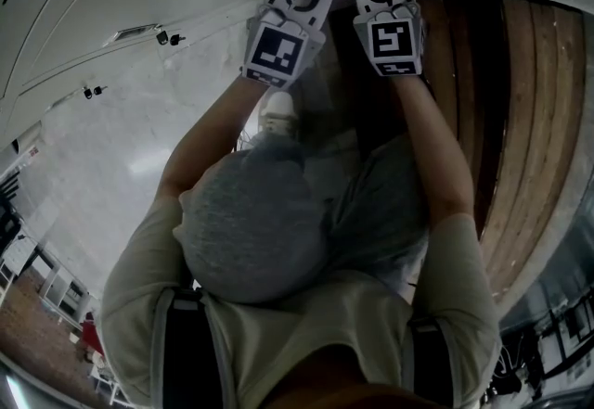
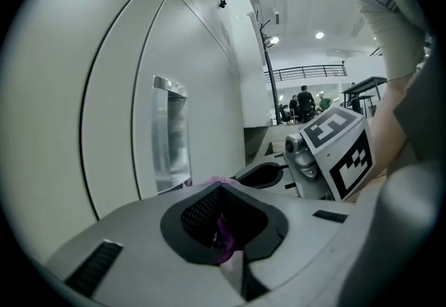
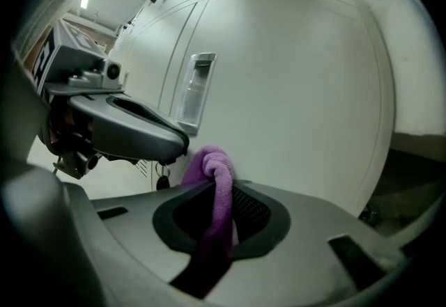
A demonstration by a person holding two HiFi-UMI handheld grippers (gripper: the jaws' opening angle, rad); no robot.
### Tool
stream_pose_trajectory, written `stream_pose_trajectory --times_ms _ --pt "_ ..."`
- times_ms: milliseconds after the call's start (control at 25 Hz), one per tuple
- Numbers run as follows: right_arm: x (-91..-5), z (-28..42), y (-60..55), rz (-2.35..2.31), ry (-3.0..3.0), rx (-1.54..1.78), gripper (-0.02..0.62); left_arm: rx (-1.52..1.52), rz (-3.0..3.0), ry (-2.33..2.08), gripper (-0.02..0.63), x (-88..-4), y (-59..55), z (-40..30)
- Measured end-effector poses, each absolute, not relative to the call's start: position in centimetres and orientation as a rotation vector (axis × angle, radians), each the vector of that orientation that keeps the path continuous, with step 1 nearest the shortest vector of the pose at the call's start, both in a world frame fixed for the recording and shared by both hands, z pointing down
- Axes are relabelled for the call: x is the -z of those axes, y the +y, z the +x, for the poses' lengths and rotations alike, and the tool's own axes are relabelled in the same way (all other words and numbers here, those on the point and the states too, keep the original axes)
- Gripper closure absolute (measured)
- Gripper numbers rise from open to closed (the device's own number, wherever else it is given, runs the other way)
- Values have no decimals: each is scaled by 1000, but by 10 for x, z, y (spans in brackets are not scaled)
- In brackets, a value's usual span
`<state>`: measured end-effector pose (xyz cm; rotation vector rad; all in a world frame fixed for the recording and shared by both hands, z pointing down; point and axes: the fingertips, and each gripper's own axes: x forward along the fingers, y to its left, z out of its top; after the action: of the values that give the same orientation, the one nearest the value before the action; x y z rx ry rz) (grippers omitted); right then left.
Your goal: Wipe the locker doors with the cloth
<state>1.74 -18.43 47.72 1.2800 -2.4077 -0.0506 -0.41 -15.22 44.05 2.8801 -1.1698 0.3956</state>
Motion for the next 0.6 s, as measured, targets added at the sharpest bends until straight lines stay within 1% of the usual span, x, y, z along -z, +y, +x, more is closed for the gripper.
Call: stream_pose_trajectory --times_ms 200,400,600 --pt "-485 49 -193 1361 -2356 -6 540 -421 2854 -1206 603 -445 -162 2" --pt "-493 77 -201 1415 -2307 -16 540 -444 2892 -1250 603 -432 -162 13" --pt "-499 108 -210 1486 -2250 -40 540 -415 2884 -1296 603 -432 -164 16"
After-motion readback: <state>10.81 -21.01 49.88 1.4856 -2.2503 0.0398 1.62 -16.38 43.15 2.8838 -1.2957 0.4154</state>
